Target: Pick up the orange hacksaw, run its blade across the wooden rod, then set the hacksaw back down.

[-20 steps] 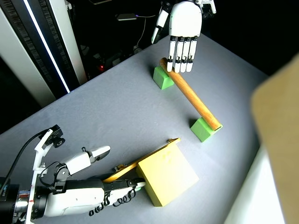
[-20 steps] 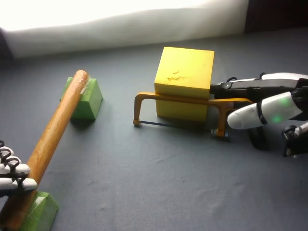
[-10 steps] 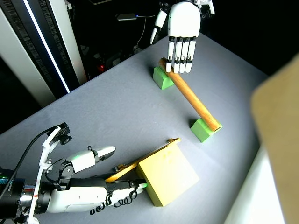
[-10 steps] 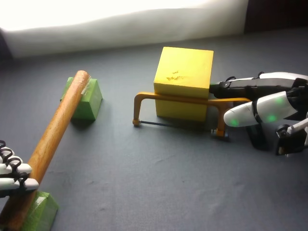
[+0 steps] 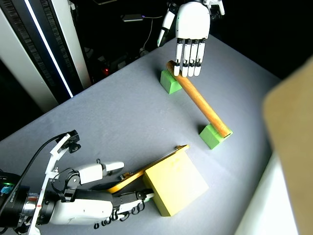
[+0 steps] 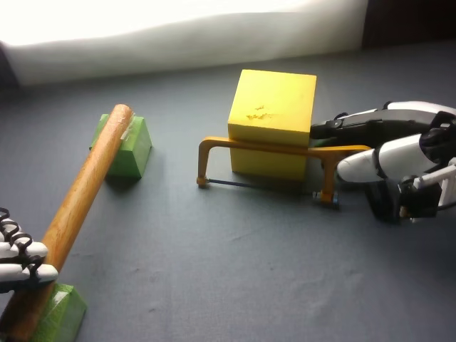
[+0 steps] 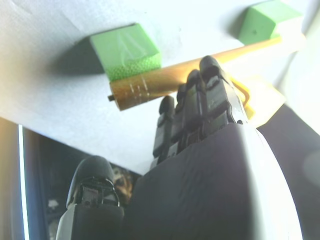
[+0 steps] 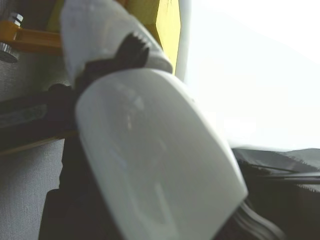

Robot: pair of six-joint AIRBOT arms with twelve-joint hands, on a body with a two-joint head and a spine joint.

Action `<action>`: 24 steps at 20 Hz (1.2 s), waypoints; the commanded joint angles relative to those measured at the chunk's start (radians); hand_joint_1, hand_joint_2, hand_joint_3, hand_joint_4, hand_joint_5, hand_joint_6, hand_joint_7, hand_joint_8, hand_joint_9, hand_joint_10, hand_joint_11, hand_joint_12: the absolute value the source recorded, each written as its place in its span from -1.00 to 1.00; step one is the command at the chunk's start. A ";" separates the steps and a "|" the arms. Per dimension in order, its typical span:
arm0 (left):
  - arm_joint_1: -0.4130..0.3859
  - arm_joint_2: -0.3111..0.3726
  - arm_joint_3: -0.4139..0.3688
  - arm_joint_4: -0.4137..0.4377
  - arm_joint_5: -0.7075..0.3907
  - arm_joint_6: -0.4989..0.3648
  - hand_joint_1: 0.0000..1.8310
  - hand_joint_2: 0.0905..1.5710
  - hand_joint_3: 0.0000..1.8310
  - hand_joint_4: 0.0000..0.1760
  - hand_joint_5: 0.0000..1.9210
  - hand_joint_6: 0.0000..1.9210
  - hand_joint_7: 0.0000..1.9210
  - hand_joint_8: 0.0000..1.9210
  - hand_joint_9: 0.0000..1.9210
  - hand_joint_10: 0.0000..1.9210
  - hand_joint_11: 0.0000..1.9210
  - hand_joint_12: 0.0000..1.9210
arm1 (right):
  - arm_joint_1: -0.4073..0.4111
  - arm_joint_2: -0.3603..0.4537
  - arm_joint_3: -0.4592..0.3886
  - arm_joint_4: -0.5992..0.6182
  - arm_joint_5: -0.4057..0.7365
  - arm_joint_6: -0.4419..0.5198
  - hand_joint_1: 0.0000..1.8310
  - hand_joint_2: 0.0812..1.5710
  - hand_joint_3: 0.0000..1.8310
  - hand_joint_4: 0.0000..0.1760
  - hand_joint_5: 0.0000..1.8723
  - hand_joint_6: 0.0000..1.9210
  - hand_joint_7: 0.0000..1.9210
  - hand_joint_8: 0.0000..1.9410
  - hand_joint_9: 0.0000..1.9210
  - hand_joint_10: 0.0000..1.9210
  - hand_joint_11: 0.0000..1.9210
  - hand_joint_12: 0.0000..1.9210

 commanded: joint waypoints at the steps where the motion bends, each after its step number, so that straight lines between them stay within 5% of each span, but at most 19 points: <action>1: -0.004 0.000 -0.006 -0.016 -0.021 -0.001 -1.00 0.60 -1.00 -1.00 -0.87 -1.00 -0.89 -1.00 -0.91 -0.99 -1.00 -0.73 | 0.004 -0.002 -0.013 0.012 0.105 -0.001 0.67 0.45 -1.00 -1.00 -0.27 -0.98 -0.12 -0.97 -0.20 0.13 -0.46 0.10; 2: -0.004 0.000 -0.007 -0.016 -0.021 -0.001 -1.00 0.59 -1.00 -1.00 -0.89 -1.00 -0.89 -1.00 -0.91 -1.00 -1.00 -0.78 | 0.002 0.000 -0.018 0.012 0.105 -0.004 0.62 0.48 -0.99 -1.00 -0.41 0.27 -0.23 0.28 -0.06 0.22 -0.19 0.70; 3: -0.004 0.000 -0.007 -0.016 -0.021 -0.001 -1.00 0.59 -1.00 -1.00 -0.88 -1.00 -0.88 -1.00 -0.90 -1.00 -1.00 -0.76 | 0.002 0.001 -0.021 0.012 0.105 -0.009 0.52 0.47 -1.00 -1.00 -0.28 0.20 -0.14 0.27 0.01 0.29 -0.16 0.38; 4: -0.004 0.000 -0.007 -0.016 -0.021 -0.001 -1.00 0.61 -1.00 -1.00 -0.89 -1.00 -0.89 -1.00 -0.91 -1.00 -1.00 -0.78 | 0.002 0.001 -0.024 0.012 0.106 -0.018 0.51 0.42 -1.00 -1.00 -0.16 0.06 -0.07 0.19 0.07 0.24 -0.08 0.27; 5: -0.004 0.000 -0.007 -0.016 -0.021 -0.001 -1.00 0.61 -1.00 -1.00 -0.87 -1.00 -0.88 -1.00 -0.90 -1.00 -1.00 -0.73 | 0.002 0.002 -0.026 0.012 0.108 -0.019 0.37 0.45 -1.00 -1.00 -0.13 0.11 -0.02 0.24 0.09 0.01 -0.03 0.22; 9: -0.004 0.000 -0.007 -0.016 -0.021 -0.001 -1.00 0.61 -1.00 -1.00 -0.87 -1.00 -0.89 -1.00 -0.91 -1.00 -1.00 -0.76 | 0.002 0.002 -0.028 0.012 0.133 -0.031 0.36 0.42 -1.00 -1.00 -0.06 0.03 0.07 0.15 0.20 -0.18 0.03 0.21; 10: -0.004 0.000 -0.007 -0.016 -0.021 -0.001 -1.00 0.61 -1.00 -1.00 -0.87 -1.00 -0.88 -1.00 -0.91 -1.00 -1.00 -0.76 | 0.002 0.002 -0.029 0.012 0.141 -0.032 0.49 0.37 -1.00 -1.00 -0.05 -0.08 0.04 0.04 0.16 0.10 0.04 0.23; 12: -0.004 0.000 -0.007 -0.016 -0.021 -0.001 -1.00 0.61 -1.00 -1.00 -0.87 -1.00 -0.89 -1.00 -0.91 -1.00 -1.00 -0.74 | 0.004 0.004 -0.030 0.012 0.162 -0.038 0.52 0.36 -1.00 -1.00 -0.03 -0.14 0.05 -0.02 0.14 0.18 0.03 0.25; 17: -0.005 0.000 -0.007 -0.016 -0.021 -0.001 -1.00 0.60 -1.00 -1.00 -0.88 -1.00 -0.88 -1.00 -0.90 -1.00 -1.00 -0.72 | 0.019 0.016 -0.031 0.029 0.219 -0.081 0.52 0.35 -1.00 -1.00 -0.04 -0.12 0.08 -0.07 0.13 0.19 -0.01 0.26; 20: -0.006 0.000 -0.007 -0.016 -0.022 -0.001 -1.00 0.61 -1.00 -1.00 -0.87 -1.00 -0.87 -1.00 -0.89 -1.00 -1.00 -0.71 | 0.016 0.027 -0.032 0.166 0.299 -0.225 0.52 0.35 -1.00 -1.00 -0.04 -0.10 0.07 -0.06 0.13 0.18 -0.02 0.25; 24: -0.008 0.000 -0.009 -0.016 -0.022 -0.001 -0.98 0.61 -1.00 -1.00 -0.86 -0.99 -0.87 -1.00 -0.89 -1.00 -1.00 -0.71 | 0.015 0.053 -0.035 0.219 0.389 -0.245 0.51 0.36 -1.00 -1.00 -0.05 -0.07 0.06 -0.04 0.12 0.19 -0.02 0.25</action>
